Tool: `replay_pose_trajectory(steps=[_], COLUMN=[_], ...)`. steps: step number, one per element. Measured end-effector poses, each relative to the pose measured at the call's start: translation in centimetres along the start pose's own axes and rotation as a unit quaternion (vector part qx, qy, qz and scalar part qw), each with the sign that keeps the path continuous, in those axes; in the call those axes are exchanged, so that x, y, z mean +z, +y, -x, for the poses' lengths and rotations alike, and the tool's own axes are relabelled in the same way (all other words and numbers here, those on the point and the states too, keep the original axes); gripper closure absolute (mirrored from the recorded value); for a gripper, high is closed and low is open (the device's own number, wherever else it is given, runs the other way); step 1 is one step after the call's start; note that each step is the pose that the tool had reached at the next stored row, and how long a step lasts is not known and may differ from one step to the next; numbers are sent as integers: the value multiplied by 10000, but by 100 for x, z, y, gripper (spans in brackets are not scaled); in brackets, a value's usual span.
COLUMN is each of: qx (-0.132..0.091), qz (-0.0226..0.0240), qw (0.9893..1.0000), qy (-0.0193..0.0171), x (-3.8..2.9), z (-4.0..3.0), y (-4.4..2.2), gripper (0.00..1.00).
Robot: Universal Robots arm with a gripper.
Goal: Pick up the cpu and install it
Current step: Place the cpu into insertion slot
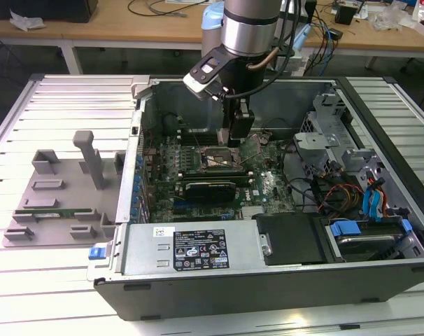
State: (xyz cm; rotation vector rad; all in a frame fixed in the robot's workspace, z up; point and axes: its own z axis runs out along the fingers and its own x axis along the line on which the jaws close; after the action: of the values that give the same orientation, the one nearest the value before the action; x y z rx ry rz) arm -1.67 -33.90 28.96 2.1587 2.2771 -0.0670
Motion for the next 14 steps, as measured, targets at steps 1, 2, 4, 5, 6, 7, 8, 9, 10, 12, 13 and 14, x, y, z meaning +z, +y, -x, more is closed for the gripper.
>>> replay_pose_trajectory(steps=[1, 2, 4, 5, 6, 7, 8, 9, 10, 12, 13, 14], qx=[0, 0, 0, 0, 0, 0, 0, 0, 0, 0, 0, 0], qz=[0, 0, 0, 0, 0, -1, 0, 0, 0, 0, -1, 0], qw=[10000, 10000, 10000, 10000, 10000, 10000, 10000, 10000, 10000, 10000, 10000, 10000], qy=[0, 0, 0, -1, -1, -1, 0, 0, -1, 0, -1, -1], x=[7, 13, 26, 31, 34, 40, 43, 46, 52, 64, 68, 73], z=[0, 0, -1, -1, -1, -1, -1, -1, -2, -2, -2, -2], y=[0, 0, 1, 1, 1, 1, 1, 1, 1, 2, 2, 2], gripper=[45, 45, 45, 45, 45, 45, 45, 45, 45, 45, 45, 45])
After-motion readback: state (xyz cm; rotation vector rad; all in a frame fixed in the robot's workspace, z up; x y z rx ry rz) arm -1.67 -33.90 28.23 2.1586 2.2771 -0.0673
